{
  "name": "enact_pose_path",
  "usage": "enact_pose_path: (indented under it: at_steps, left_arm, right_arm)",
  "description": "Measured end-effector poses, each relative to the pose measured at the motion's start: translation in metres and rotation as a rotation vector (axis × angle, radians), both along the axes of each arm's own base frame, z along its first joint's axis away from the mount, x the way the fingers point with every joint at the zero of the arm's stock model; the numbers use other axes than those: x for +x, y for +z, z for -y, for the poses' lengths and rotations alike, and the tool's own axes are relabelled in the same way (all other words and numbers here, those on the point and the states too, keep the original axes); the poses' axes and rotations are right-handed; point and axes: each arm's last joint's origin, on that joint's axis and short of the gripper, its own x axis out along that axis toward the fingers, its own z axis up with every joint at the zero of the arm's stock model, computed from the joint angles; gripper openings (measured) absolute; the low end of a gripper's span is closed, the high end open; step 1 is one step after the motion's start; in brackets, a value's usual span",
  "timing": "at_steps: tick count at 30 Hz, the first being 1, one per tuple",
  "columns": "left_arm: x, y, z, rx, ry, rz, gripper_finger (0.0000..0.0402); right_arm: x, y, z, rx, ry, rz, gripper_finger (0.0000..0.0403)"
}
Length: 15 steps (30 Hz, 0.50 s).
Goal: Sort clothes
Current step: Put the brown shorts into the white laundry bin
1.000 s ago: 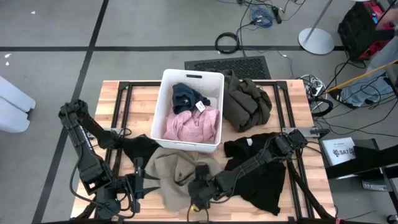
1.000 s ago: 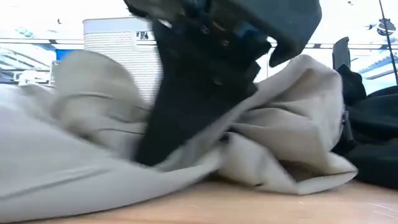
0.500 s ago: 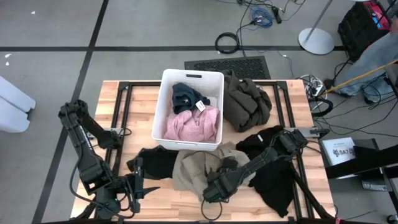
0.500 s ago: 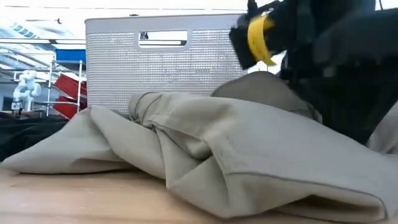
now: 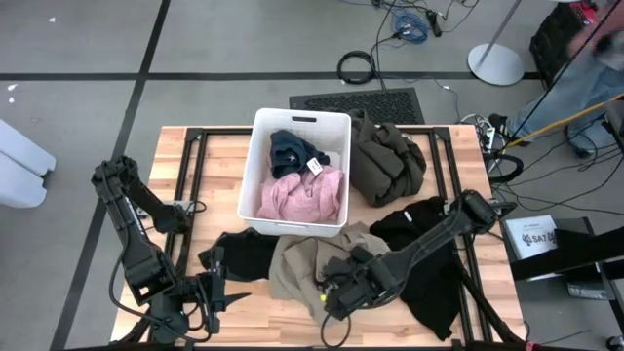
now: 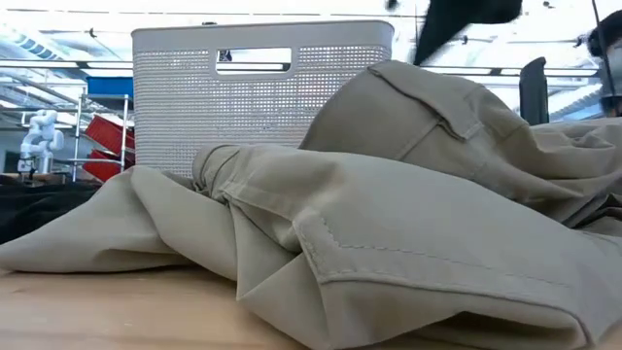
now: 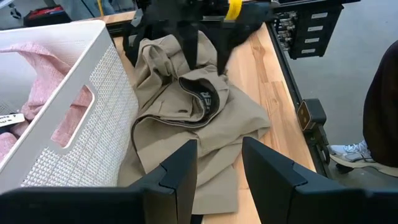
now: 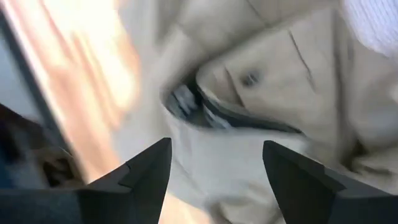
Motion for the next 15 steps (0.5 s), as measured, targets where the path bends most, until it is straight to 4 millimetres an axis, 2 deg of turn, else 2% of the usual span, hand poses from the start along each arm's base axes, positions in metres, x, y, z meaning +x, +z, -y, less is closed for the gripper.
enact_pose_path:
  at_steps: [3,6,15]
  left_arm:
    - [0.0,0.0,0.0,-0.005,0.001,0.003,0.0136]
    - [0.0,0.0,0.0,-0.008,0.001,0.003,0.0136]
    - [0.0,0.0,0.001,-0.033,-0.003,-0.015,0.0136]
  right_arm:
    - [0.013,0.004,-0.003,0.079,-0.034,0.119,0.024]
    - [0.028,-0.006,-0.003,0.111,-0.059,0.167,0.024]
    - [0.059,-0.063,0.022,0.095,-0.213,0.057,0.024]
